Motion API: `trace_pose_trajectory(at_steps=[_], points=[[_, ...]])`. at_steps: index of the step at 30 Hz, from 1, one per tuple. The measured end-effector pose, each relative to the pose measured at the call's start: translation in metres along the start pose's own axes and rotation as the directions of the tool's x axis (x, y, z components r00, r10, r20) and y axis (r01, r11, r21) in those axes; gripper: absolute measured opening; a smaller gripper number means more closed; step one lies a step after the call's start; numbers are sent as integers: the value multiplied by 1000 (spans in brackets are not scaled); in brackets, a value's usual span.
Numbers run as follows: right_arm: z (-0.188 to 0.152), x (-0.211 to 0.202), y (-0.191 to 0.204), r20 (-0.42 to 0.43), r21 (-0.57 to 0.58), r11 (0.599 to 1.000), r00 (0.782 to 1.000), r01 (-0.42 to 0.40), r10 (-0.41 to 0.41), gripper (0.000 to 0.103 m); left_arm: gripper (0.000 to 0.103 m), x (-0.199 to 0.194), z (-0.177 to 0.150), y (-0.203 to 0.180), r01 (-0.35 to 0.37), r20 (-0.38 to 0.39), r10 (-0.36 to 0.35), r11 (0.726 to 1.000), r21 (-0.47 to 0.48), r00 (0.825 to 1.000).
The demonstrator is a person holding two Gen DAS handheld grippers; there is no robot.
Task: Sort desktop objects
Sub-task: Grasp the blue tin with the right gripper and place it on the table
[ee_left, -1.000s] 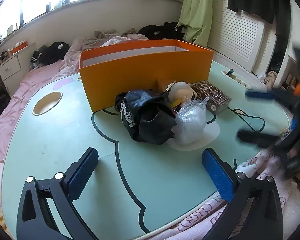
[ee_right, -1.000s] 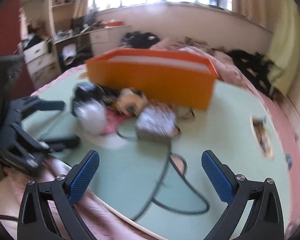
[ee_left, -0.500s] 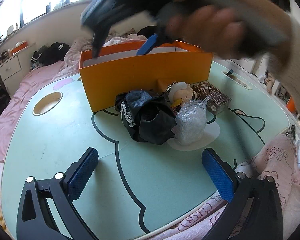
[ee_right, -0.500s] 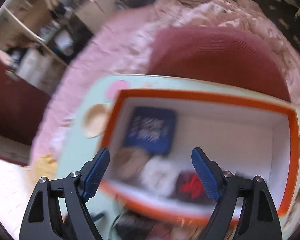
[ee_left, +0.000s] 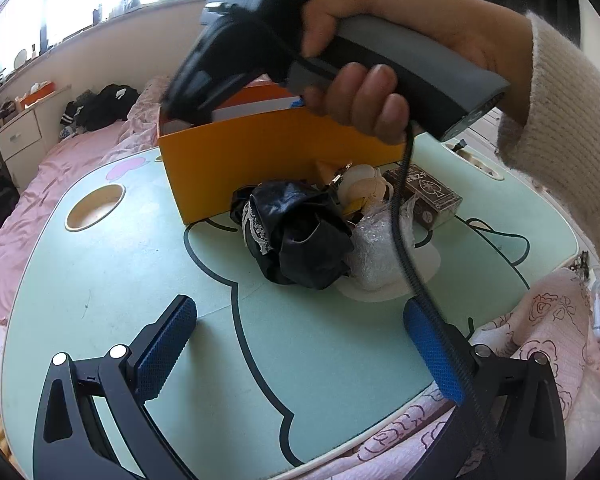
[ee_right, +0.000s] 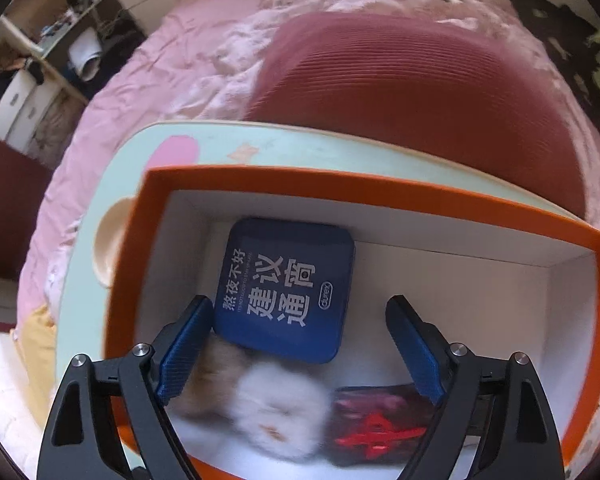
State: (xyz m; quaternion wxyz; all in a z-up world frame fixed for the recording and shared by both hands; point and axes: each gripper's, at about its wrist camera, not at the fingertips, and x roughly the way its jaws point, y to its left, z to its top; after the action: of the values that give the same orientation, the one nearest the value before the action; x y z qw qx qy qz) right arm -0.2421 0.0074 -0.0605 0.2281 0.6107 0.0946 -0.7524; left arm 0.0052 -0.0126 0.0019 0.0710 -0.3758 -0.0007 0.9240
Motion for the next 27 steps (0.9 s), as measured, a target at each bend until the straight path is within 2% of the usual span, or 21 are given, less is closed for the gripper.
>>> trace_pose_trajectory(at_steps=[1,3,5,8,10,13,15,17,19,25,27], points=[[-2,-2,-1,13,-15,998,998,57,-57,68,103,0,0,0,-1,0,1,1000,1,1000],[-4,3,1,23,-55,988,989,146,-145,67,103,0,-1,-1,-2,1,2,1000,2,1000],[-4,2,-2,48,-57,991,992,120,-118,67,103,0,-2,-1,-1,0,1,1000,1,1000],[-6,-14,-15,102,4,1000,995,13,-13,67,103,0,-1,-1,-1,1,1,1000,2,1000],[-11,-37,-22,196,24,998,979,-59,53,67,103,0,-1,-2,-1,1,1,1000,1,1000],[-33,-83,-26,311,-7,998,948,-67,66,67,103,0,-1,-2,-1,1,1,1000,1,1000],[-54,-107,-27,358,-45,994,927,-104,113,67,103,0,-1,-2,-2,1,2,1000,1,1000],[-82,-122,-31,376,-75,988,914,-134,152,67,103,1,-1,-2,-3,1,3,1000,1,1000],[-112,-128,-35,384,-87,988,910,-131,154,67,103,0,-1,-1,-2,0,2,1000,1,1000],[-178,-109,-59,371,-69,980,908,-184,197,67,103,2,1,-1,-4,-1,4,1000,1,1000],[-191,-104,-60,388,-63,983,904,-171,182,67,103,2,1,-1,-4,-1,4,1000,2,1000]])
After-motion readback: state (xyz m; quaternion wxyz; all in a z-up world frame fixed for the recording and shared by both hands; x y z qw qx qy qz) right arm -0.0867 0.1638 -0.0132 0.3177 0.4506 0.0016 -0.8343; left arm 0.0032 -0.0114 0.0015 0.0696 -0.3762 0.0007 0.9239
